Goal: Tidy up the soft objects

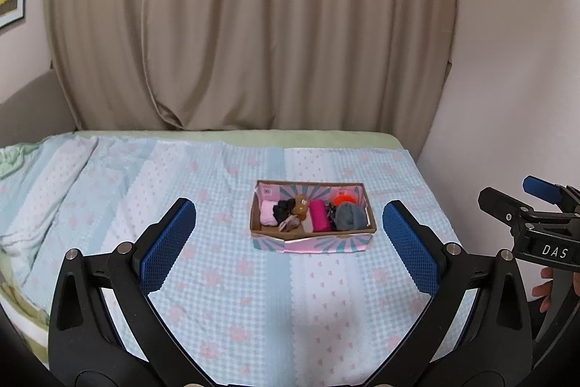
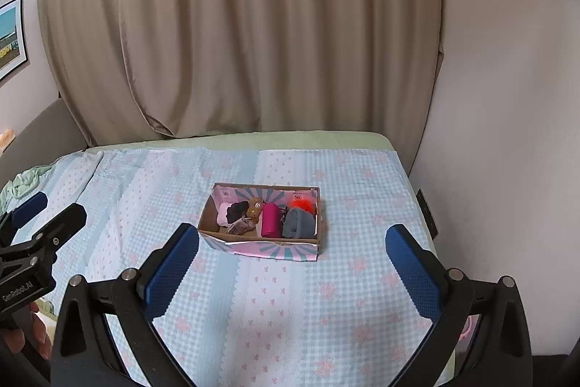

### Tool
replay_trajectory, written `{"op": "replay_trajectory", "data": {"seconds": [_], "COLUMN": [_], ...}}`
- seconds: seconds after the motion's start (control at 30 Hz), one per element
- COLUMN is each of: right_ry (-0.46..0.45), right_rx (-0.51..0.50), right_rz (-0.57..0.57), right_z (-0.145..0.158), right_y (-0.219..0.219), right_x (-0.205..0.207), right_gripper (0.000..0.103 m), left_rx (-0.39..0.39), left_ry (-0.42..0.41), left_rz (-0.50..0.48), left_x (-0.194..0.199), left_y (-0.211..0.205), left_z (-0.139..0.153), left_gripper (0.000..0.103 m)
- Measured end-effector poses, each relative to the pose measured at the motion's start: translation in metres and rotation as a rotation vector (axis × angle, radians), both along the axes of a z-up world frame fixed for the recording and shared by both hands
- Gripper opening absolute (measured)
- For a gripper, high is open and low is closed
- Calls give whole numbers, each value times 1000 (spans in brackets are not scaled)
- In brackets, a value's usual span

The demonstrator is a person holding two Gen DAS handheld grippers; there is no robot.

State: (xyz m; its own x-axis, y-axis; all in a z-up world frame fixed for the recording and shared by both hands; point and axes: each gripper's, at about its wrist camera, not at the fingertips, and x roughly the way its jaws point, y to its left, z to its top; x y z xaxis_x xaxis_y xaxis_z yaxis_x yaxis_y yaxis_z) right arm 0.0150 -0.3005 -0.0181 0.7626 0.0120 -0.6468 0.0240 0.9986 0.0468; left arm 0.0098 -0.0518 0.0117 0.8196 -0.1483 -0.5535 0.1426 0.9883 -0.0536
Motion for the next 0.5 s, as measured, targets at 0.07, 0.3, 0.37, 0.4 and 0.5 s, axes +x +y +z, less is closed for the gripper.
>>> {"op": "replay_trajectory", "data": {"seconds": [0.07,0.3,0.37,0.4,0.5], "right_ry": [-4,-16,-18,-18,-16], "right_rx": [-1,3,3,4,2], "right_rz": [0,-9,-12,-13,-16], "right_z": [1,3,4,4,4], "right_y": [0,-2,-2,-2,-2], "right_x": [0,-1,-1,0,1], "right_gripper": [103,103,103,103,103], "left_rx": [1,13,12,10,7], "left_ry": [-5,-19,-20,-20,-25], "left_rz": [-3,-11,-9,-9,-7], "left_x": [0,0,1,2,2], "left_y": [0,-3,-3,-3,-3], "left_z": [1,2,2,2,2], "left_gripper": [103,103,103,103,103]}}
